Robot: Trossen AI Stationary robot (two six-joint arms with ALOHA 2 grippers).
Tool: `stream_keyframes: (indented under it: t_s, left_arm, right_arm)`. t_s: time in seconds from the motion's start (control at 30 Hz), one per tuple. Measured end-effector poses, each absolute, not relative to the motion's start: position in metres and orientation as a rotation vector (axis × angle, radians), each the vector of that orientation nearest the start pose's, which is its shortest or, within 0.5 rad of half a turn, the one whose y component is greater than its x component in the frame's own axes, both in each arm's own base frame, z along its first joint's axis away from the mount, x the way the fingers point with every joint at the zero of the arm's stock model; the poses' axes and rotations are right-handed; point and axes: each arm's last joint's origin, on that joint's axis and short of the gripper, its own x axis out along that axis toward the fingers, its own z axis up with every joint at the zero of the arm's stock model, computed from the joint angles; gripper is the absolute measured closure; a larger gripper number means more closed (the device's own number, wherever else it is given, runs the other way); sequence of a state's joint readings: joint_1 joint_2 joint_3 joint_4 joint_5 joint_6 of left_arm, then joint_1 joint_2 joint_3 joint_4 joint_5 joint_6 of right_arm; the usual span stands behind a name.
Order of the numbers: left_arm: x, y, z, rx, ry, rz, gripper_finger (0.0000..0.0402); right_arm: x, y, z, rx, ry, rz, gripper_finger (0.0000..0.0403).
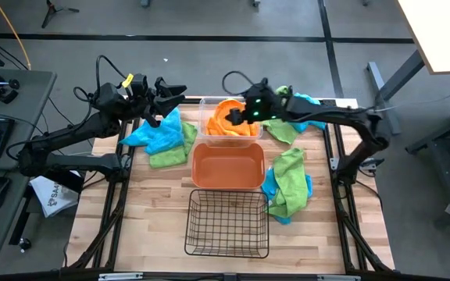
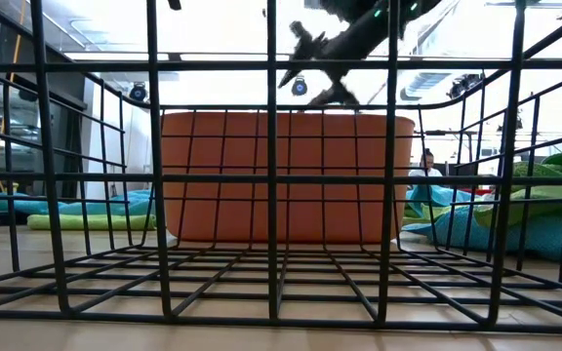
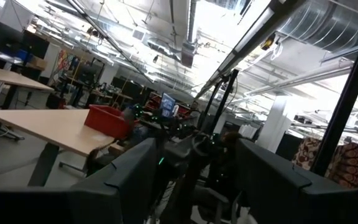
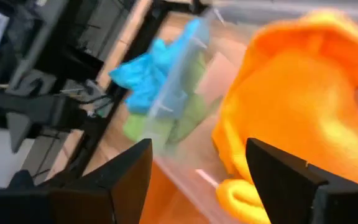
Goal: Sort microfiber towel by color & place in baskets
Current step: Put the top right blue towel into the orange bin
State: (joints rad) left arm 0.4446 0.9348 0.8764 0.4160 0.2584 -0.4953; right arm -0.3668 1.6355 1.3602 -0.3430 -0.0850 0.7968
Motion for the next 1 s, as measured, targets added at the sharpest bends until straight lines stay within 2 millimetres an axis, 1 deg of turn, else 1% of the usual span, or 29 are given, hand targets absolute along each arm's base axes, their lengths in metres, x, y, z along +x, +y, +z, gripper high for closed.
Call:
stream_keyframes:
  t_s: [0.1,0.17,0.27,0.33,0.37,0.43,0.57,0.67,0.83,0.9,1.0]
  left_arm:
    - [0.185,0.08,0.395,-0.365,-0.373,0.097,0.0193]
    - [0.185,0.08,0.395,-0.365,-0.372,0.097,0.0193]
    - [0.185,0.08,0.395,-0.366,-0.371,0.098,0.0193]
    - [0.185,0.08,0.395,-0.367,-0.373,0.104,0.0193]
    - [0.185,0.08,0.395,-0.367,-0.373,0.108,0.0193]
    - [0.185,0.081,0.395,-0.369,-0.377,0.121,0.0193]
    - [0.184,0.081,0.395,-0.375,-0.386,0.149,0.0193]
    - [0.184,0.082,0.395,-0.399,-0.389,0.149,0.0193]
    - [0.184,0.081,0.394,-0.434,-0.386,0.136,0.0193]
    - [0.185,0.081,0.394,-0.443,-0.381,0.136,0.0193]
    - [0.185,0.082,0.393,-0.468,-0.372,0.134,0.0193]
  right_arm:
    - [0.319,-0.12,0.329,0.842,0.464,-0.497,0.0142]
    - [0.299,-0.115,0.342,0.809,0.479,-0.581,0.0142]
    - [0.264,-0.109,0.351,0.719,0.521,-0.856,0.0143]
    - [0.243,-0.11,0.35,0.655,0.572,-1.075,0.0144]
    - [0.234,-0.113,0.347,0.642,0.609,-1.167,0.0144]
    - [0.219,-0.125,0.338,0.673,0.688,-1.309,0.0144]
    - [0.206,-0.158,0.315,0.739,0.733,-1.47,0.0144]
    - [0.204,-0.183,0.291,0.787,0.743,-1.511,0.0144]
    - [0.2,-0.218,0.249,0.884,0.801,-1.491,0.0144]
    - [0.197,-0.229,0.237,0.91,0.829,-1.512,0.0144]
    - [0.193,-0.241,0.224,0.931,0.873,-1.541,0.0144]
